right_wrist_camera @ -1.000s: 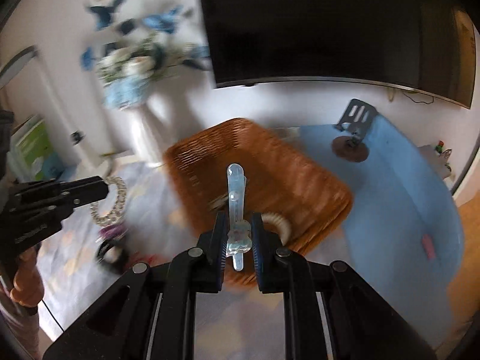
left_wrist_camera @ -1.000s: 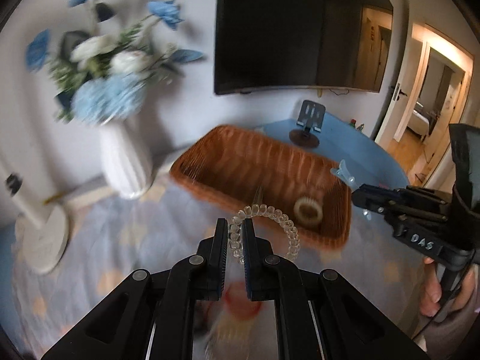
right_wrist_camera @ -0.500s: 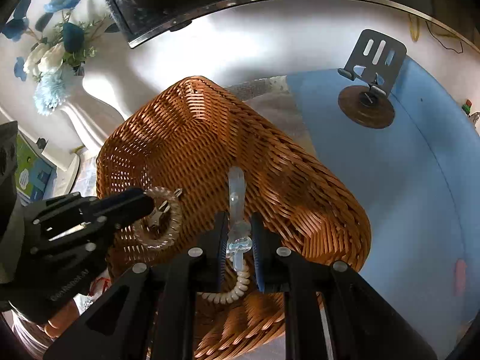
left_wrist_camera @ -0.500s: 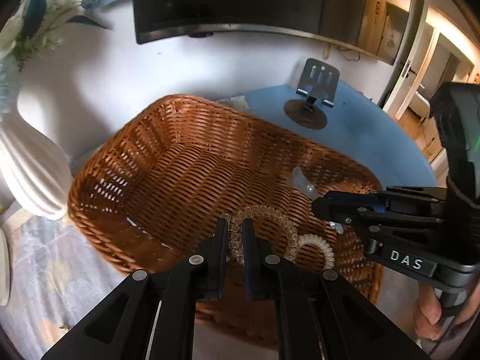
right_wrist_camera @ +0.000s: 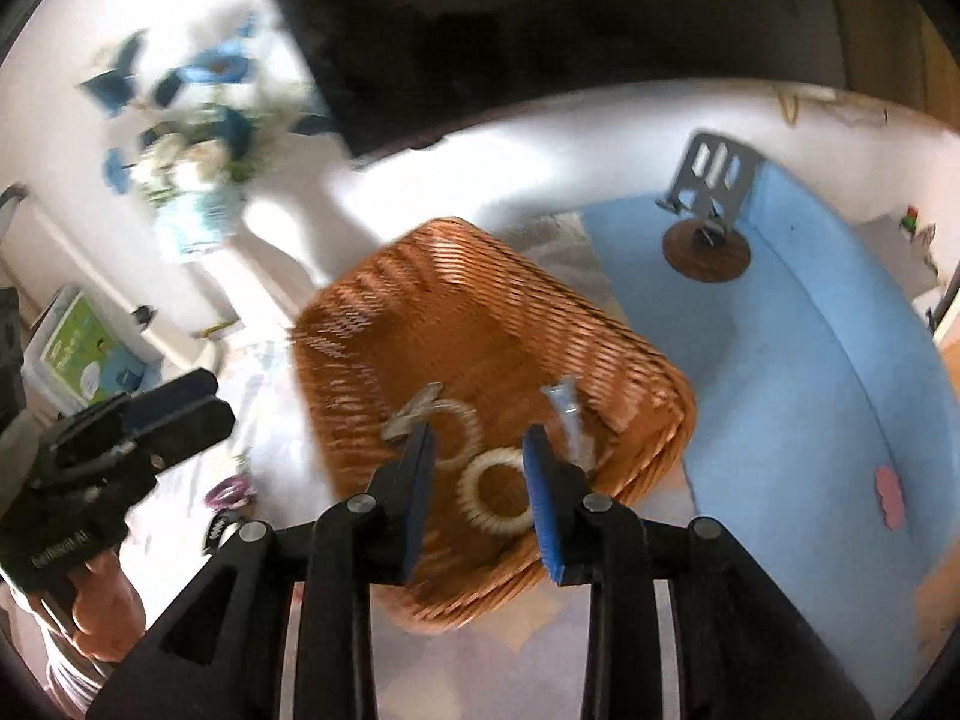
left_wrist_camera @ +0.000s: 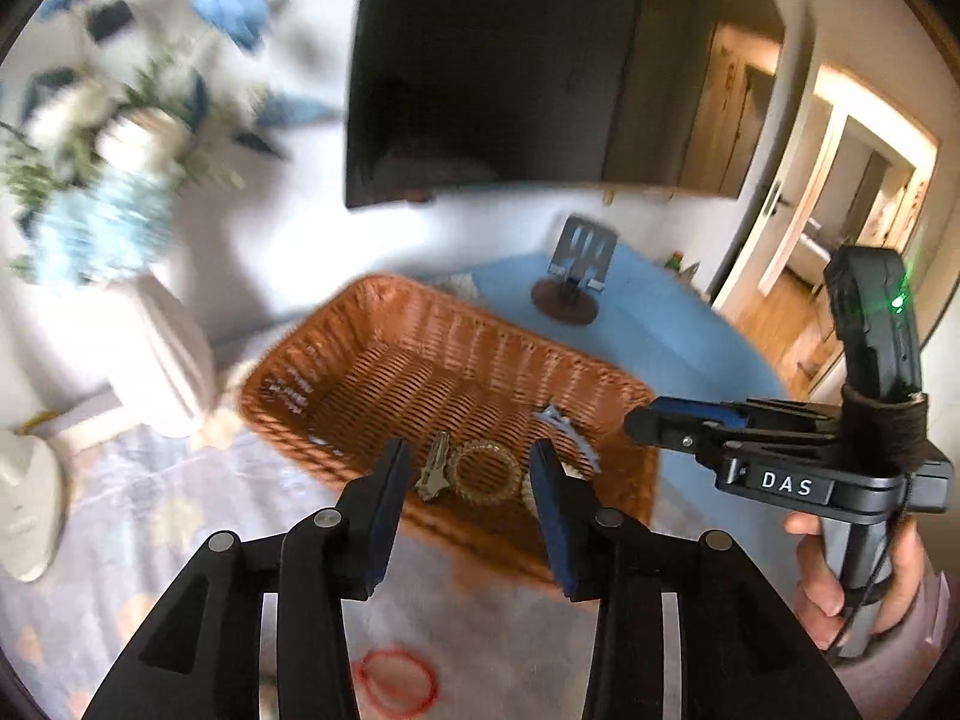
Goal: Organize jewelry
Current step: 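Grasp the purple spiral hair tie with the left gripper while the right grasps the clear bead bracelet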
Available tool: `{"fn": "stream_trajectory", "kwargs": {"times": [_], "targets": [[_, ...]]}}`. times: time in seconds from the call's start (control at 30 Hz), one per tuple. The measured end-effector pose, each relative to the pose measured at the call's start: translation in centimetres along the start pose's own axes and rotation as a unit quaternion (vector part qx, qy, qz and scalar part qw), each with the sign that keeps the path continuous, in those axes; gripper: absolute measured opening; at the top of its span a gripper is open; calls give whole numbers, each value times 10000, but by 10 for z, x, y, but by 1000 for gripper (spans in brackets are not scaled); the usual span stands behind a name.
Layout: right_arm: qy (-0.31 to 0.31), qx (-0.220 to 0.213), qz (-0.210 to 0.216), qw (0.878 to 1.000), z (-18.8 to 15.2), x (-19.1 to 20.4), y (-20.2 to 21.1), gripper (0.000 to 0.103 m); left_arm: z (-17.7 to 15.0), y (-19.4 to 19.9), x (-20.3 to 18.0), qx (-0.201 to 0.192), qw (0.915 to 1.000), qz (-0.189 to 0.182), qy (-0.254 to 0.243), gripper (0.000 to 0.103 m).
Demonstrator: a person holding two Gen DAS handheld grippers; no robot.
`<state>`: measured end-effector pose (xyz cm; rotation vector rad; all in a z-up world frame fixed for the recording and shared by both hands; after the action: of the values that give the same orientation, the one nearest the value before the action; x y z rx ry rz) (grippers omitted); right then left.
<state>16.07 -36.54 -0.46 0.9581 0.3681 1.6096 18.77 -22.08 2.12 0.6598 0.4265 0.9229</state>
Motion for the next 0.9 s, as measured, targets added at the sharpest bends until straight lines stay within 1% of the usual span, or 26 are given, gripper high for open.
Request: {"fn": "stream_trajectory", "kwargs": {"times": [0.03, 0.07, 0.13, 0.2, 0.27, 0.4, 0.47, 0.57, 0.7, 0.8, 0.87, 0.9], "targets": [[76, -33, 6, 10000, -2, 10, 7, 36, -2, 13, 4, -84, 10000, 12, -3, 43], [171, -96, -5, 9998, -7, 25, 17, 41, -5, 30, 10, -196, 9998, 27, -8, 46], [254, -183, 7, 9995, -14, 44, 28, 44, -13, 57, 22, -335, 9994, 65, -3, 50], [330, -243, 120, 9991, -22, 67, 37, 44, -24, 84, 38, -474, 9987, 156, 54, 52], [427, -253, 203, 9986, -33, 92, 41, 44, -35, 103, 51, -543, 9982, 216, 100, 53], [634, -184, 171, 9977, -54, 125, 39, 44, -66, 128, 84, -557, 9974, 388, 249, 53], [751, -91, 187, 9970, -64, 139, 34, 44, -80, 133, 99, -532, 9971, 406, 372, 53], [907, 67, 160, 9957, -81, 157, 23, 44, -105, 129, 120, -417, 9970, 406, 515, 53], [1132, 291, 22, 9931, -104, 172, 3, 44, -135, 112, 141, -96, 9980, 432, 446, 53], [1238, 403, -154, 9914, -116, 174, -13, 44, -151, 95, 152, 95, 9975, 623, 332, 53], [1183, 521, -156, 9915, -123, 170, -24, 44, -157, 85, 160, 185, 9970, 666, 357, 53], [1145, 606, -126, 9915, -127, 168, -30, 44, -159, 79, 166, 245, 9969, 626, 418, 53]]}}
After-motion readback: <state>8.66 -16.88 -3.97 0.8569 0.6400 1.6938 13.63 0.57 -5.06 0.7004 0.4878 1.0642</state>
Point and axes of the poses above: each gripper's, at about its wrist camera, not at the fingertips, and y roughly against the way its jaws point, x to its left, z to its top, the point moved 4 cm from there along -y, roughly the way its jaws point, and after that the axes turned 9 degrees about z, right-handed, at the moved point
